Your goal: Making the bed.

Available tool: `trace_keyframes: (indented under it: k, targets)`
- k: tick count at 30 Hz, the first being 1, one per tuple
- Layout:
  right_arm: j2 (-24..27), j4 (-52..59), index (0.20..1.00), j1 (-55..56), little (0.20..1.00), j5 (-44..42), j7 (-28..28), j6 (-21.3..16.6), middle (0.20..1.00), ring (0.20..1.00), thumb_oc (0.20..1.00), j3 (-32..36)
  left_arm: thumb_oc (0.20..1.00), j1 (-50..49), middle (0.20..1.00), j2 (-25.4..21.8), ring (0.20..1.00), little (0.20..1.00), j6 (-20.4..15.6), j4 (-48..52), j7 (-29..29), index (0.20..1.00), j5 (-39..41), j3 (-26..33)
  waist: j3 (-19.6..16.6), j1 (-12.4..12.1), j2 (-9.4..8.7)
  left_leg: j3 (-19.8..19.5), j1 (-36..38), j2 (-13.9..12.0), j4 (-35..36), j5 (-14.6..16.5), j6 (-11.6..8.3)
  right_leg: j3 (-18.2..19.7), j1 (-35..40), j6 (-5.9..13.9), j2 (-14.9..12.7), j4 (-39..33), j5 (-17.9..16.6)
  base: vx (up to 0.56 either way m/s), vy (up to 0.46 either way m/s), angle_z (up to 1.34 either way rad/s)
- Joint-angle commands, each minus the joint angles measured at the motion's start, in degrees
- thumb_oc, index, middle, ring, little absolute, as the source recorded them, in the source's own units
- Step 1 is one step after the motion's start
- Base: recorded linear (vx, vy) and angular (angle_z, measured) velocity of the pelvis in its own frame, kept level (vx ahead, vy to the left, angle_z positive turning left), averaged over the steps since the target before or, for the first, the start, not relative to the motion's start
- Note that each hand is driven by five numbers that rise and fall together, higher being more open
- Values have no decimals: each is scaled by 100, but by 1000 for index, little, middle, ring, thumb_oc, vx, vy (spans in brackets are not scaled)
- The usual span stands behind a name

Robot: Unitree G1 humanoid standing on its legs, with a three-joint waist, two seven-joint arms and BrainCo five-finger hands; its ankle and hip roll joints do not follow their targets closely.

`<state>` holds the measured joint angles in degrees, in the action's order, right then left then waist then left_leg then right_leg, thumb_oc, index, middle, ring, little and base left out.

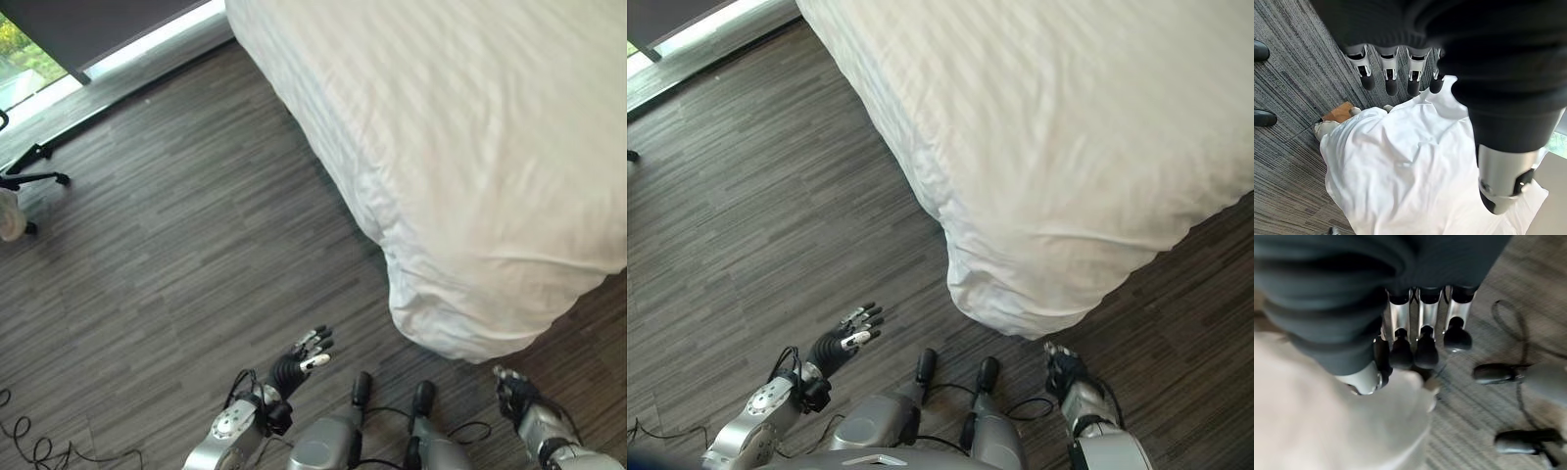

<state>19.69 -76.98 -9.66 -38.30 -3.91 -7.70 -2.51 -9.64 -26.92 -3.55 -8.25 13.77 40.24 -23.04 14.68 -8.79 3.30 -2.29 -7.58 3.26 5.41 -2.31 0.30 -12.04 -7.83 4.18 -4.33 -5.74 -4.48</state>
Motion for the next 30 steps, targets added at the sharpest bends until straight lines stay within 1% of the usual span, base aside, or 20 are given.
trace_keyframes:
  k: [1, 2, 3, 4, 6, 7, 8, 9, 10, 11, 12, 13, 17, 18, 21, 22, 23, 24, 25, 30]
  targets:
    - [-14, -98, 200, 336, 200, 305, 7, 192, 200, 200, 200, 41, 1000, 21, 1000, 79, 1000, 1000, -130, 386, 103, 1000, 28, 28, -184, 27, -168, -105, -292, 35, -41, -121, 67, -62, 332, 118, 11, 362, 608, 55, 19, -1]
    - [-59, -135, 200, 569, 200, 321, -12, 208, 200, 200, 200, 93, 1000, 44, 1000, 84, 1000, 1000, -144, 422, 101, 1000, 53, 63, -198, 112, -211, -64, -278, 34, -41, -98, 64, -20, 340, 121, 18, 347, 610, 53, 19, -2]
    - [-59, -135, 200, 569, 200, 321, -12, 208, 200, 200, 200, 93, 1000, 44, 1000, 84, 1000, 1000, -144, 422, 101, 1000, 53, 63, -198, 112, -211, -64, -278, 34, -41, -98, 64, -20, 340, 121, 18, 347, 610, 41, 25, -1]
    - [-75, -86, 200, 757, 200, 300, -29, 198, 200, 200, 200, 162, 1000, 48, 1000, 99, 1000, 1000, -160, 398, 92, 1000, 47, 72, -216, 207, -261, -2, -247, 24, -41, -72, 61, 27, 356, 125, 22, 325, 603, 25, 19, -11]
    - [-58, 94, 200, 866, 200, -25, 7, 105, 200, 200, 200, 376, 1000, 78, 1000, 83, 1000, 1000, -199, 363, 35, 1000, 41, 96, -245, 319, -307, 72, -202, 4, -41, -44, 53, 97, 371, 128, 31, 309, 590, 24, 22, -23]
    - [-59, 103, 200, 874, 200, -28, 10, 106, 200, 200, 200, 377, 1000, 80, 1000, 82, 1000, 1000, -201, 360, 34, 1000, 40, 91, -243, 309, -308, 79, -197, 2, -41, -41, 53, 104, 374, 128, 32, 308, 589, 24, 30, -27]
    - [-27, 334, 200, 992, 200, -388, 47, -67, 200, 200, 200, 622, 1000, 92, 1000, 86, 1000, 1000, -231, 324, -41, 1000, 48, 127, -292, 426, -354, 151, -151, -23, -41, -9, 39, 176, 390, 137, 38, 293, 575, 35, 26, -35]
    - [55, 579, 200, 1063, 200, -379, 77, -173, 200, 200, 200, 708, 1000, 77, 1000, 71, 1000, 1000, -258, 304, -75, 1000, 59, 164, -339, 485, -390, 205, -111, -37, -41, 14, 35, 218, 407, 143, 46, 289, 570, 61, 36, -41]
    - [202, 1515, 200, 1241, 200, -325, 181, -405, 200, 200, 200, 828, 1000, 12, 1000, 34, 1000, 1000, -338, 324, -115, 1000, 94, 255, -389, 576, -442, 291, -27, -51, -41, 62, 32, 313, 465, 156, 52, 279, 579, 57, 28, -48]
    - [550, 3376, 200, 1506, 200, 228, 249, -645, 200, 200, 200, 922, 1000, -58, 1000, 5, 1000, 1000, -426, 308, -116, 1000, 130, 358, -495, 679, -487, 386, 7, -74, -41, 75, 22, 402, 465, 179, 60, 245, 545, 49, 24, -45]
    - [642, 4233, 200, 1625, 200, 428, 251, -687, 200, 200, 200, 936, 1000, -105, 1000, -17, 1000, 1000, -438, 313, -92, 1000, 135, 371, -508, 691, -497, 411, 44, -79, -41, 101, 23, 424, 486, 181, 53, 240, 557, 15, 11, -46]
    - [729, 4960, 200, 1471, 200, 406, 251, -824, 200, 200, 200, 1025, 1000, -116, 1000, -31, 1000, 1000, -422, 331, -44, 1000, 184, 262, -528, 677, -501, 426, 42, -70, -41, 114, 31, 418, 484, 188, 39, 212, 546, -16, -2, -40]
    - [834, 5734, 200, 917, 200, 494, 349, -967, 200, 200, 200, 964, 1000, -93, 1000, -60, 1000, 1000, -369, 347, -4, 1000, 168, 91, -526, 586, -476, 427, -14, -47, -41, 103, 57, 389, 455, 193, 17, 167, 503, -31, -11, 1]
    - [870, 5843, 200, 591, 200, 552, 383, -977, 200, 200, 200, 774, 1000, -124, 1000, -64, 1000, 1000, -343, 337, 5, 1000, 154, 44, -511, 511, -463, 425, -30, -39, -41, 91, 64, 375, 451, 192, 15, 150, 494, -45, -21, 15]
    - [952, 5182, 200, -495, 200, 1035, 568, -767, 200, 200, 200, -163, 1000, -46, 1000, -140, 1000, 1000, -319, 328, 1, 1000, 130, -164, -360, 211, -435, 350, -150, -22, -41, 34, 66, 293, 381, 183, 17, 111, 436, -82, -52, 6]
    - [897, 4702, 200, -1009, 200, 1119, 559, -657, 200, 200, 200, -658, 1000, 42, 1000, -145, 1000, 1000, -344, 336, 7, 1000, 145, -258, -252, 64, -410, 274, -251, -2, -41, -17, 61, 214, 331, 179, 23, 104, 410, -96, -74, 44]
    - [773, 4549, 200, -1290, 200, 1135, 488, -590, 200, 200, 200, -1019, 1000, 95, 1000, -146, 1000, 1000, -365, 346, -25, 1000, 139, -313, -167, -27, -405, 251, -321, 0, -41, -51, 59, 172, 283, 180, 27, 100, 375, -65, -56, 50]
    - [772, 4543, 200, -1299, 200, 1134, 488, -591, 200, 200, 200, -1024, 1000, 97, 1000, -143, 1000, 1000, -365, 345, -25, 1000, 139, -309, -167, -23, -405, 251, -323, 0, -41, -52, 59, 172, 281, 180, 27, 100, 374, -32, -28, 39]
    - [743, 4565, 200, -1421, 200, 1257, 413, -537, 200, 200, 200, -1248, 1000, 129, 1000, -150, 1000, 1000, -374, 339, -39, 1000, 120, -326, -123, -63, -404, 239, -362, 3, -41, -69, 57, 155, 249, 182, 33, 95, 358, -14, -16, 17]
    - [507, 4242, 200, -1822, 200, 1379, 260, -371, 200, 200, 200, -1814, 1000, 251, 1000, -139, 1000, 1000, -385, 313, -66, 1000, 78, -385, -3, -217, -395, 194, -509, 4, -41, -130, 48, 111, 139, 173, 47, 83, 329, -2, -9, -1]
